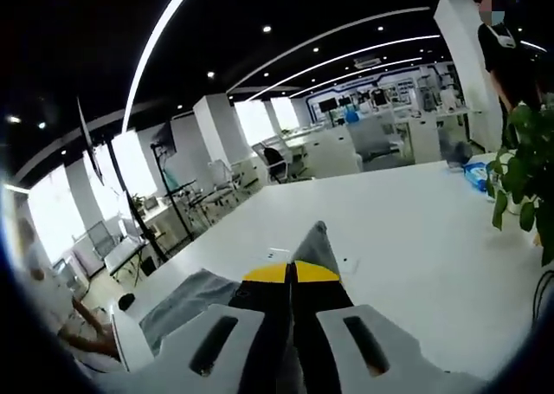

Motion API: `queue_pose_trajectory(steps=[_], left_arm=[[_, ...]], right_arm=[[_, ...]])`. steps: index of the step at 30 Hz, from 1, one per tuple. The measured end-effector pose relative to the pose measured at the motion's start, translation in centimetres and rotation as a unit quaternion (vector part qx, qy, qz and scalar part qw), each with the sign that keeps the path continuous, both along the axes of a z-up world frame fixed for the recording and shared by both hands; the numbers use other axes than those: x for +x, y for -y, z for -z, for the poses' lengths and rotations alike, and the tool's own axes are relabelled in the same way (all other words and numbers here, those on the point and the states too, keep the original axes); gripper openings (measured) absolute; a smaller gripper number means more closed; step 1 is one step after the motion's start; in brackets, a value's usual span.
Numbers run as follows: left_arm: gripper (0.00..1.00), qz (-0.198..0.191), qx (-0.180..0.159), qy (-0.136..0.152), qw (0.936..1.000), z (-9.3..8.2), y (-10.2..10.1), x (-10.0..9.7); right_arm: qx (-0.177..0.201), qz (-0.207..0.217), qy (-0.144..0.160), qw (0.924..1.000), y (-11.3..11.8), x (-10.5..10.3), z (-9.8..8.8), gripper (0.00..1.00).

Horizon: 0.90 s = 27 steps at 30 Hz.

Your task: Fold the towel on the table until its edges align and the towel forms a compact rectangular stack.

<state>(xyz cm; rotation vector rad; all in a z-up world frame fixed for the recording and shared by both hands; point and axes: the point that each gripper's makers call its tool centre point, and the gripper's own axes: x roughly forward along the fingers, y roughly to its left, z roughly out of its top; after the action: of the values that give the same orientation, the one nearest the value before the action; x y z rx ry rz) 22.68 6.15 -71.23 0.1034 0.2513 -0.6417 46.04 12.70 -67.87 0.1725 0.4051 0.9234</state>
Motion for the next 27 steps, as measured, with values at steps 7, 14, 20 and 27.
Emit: queue_pose_trajectory(steps=[7,14,20,27], left_arm=[[0.06,-0.017,-0.002,0.004,0.9998,-0.9,-2.7,-1.1],[0.06,-0.036,-0.001,0.011,0.9993,-1.9,-6.4,-2.6],[0.06,-0.055,-0.005,0.020,0.9983,-2.8,-9.3,-3.5],[0.06,-0.077,-0.008,0.033,0.9964,-4.0,-12.6,-4.6]], right_arm=[[0.009,-0.009,0.006,0.9999,-3.1,-1.1,-1.4,0.00],[0.012,-0.024,0.020,0.9994,-6.1,-2.2,-3.0,0.00],[0.014,-0.037,0.027,0.9988,-9.2,-3.2,-4.0,0.00],[0.024,-0.048,0.034,0.9980,-12.6,-4.1,-5.0,0.00]])
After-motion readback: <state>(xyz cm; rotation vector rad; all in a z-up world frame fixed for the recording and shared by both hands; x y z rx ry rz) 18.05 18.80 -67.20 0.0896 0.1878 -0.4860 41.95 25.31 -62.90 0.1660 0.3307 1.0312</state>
